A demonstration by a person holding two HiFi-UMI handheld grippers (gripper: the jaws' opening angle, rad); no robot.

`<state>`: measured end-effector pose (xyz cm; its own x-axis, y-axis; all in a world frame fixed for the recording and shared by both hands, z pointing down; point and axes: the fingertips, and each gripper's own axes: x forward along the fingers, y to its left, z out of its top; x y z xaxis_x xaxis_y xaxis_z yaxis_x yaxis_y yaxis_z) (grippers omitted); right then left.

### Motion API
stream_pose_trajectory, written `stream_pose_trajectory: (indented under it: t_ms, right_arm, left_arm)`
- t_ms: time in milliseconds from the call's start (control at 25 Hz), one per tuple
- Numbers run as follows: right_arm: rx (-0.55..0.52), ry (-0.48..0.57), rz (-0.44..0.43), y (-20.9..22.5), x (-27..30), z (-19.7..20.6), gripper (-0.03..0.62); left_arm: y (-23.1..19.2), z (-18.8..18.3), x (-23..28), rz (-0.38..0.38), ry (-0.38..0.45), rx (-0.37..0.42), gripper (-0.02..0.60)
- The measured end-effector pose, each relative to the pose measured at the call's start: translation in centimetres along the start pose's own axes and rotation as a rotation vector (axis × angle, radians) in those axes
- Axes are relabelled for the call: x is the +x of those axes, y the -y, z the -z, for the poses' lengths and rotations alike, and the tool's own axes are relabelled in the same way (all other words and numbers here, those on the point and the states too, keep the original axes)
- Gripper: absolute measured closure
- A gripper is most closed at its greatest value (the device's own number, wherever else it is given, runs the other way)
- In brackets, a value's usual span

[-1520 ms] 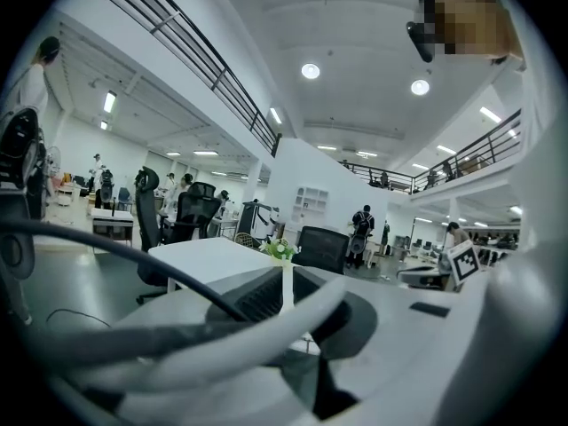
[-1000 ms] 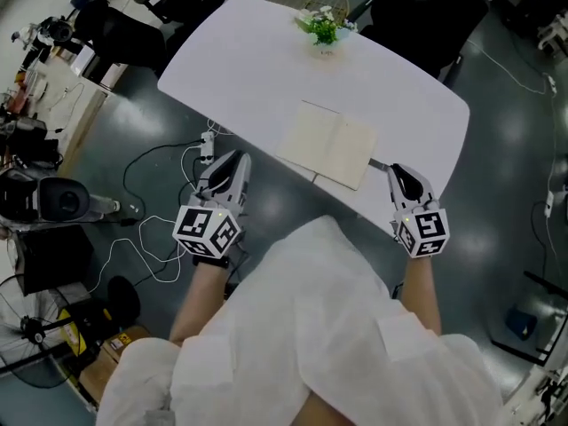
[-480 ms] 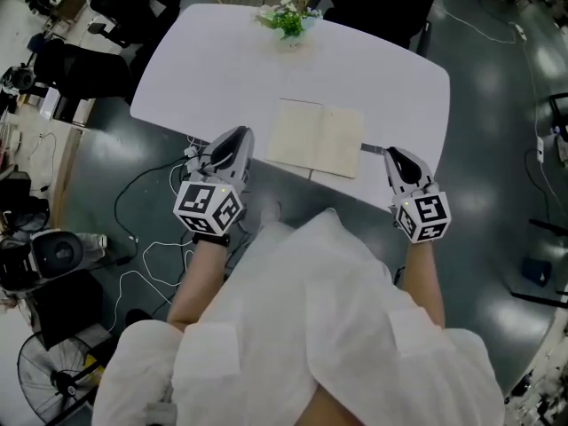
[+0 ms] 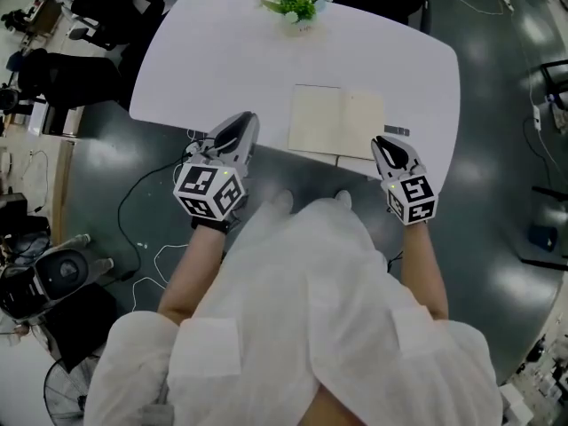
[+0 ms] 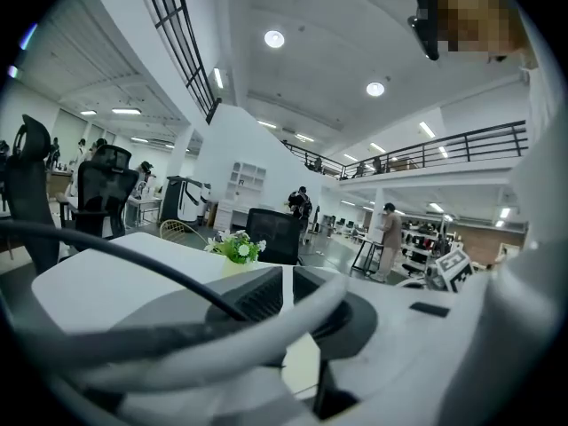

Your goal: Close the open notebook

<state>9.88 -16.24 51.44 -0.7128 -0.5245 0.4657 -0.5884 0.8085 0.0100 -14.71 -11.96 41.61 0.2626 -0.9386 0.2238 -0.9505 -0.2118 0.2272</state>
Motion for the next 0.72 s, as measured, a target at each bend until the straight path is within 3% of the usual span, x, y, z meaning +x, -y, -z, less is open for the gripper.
stream_pose_trajectory:
  t_ms: [360,720]
  right_arm:
    - [-0.042,-0.118,-0.066,-5.9,5.4,1.8,0.548]
    - [-0.213,-0.307,-0.109,-9.2,8.3,6.0,0.537]
  left_arm:
    - [-2.7,1.4,-1.9,0.09,-0.041,0.003,0.551]
    - [-4.7,3.0,-3.6,0.098,-0.066,0.005,0.551]
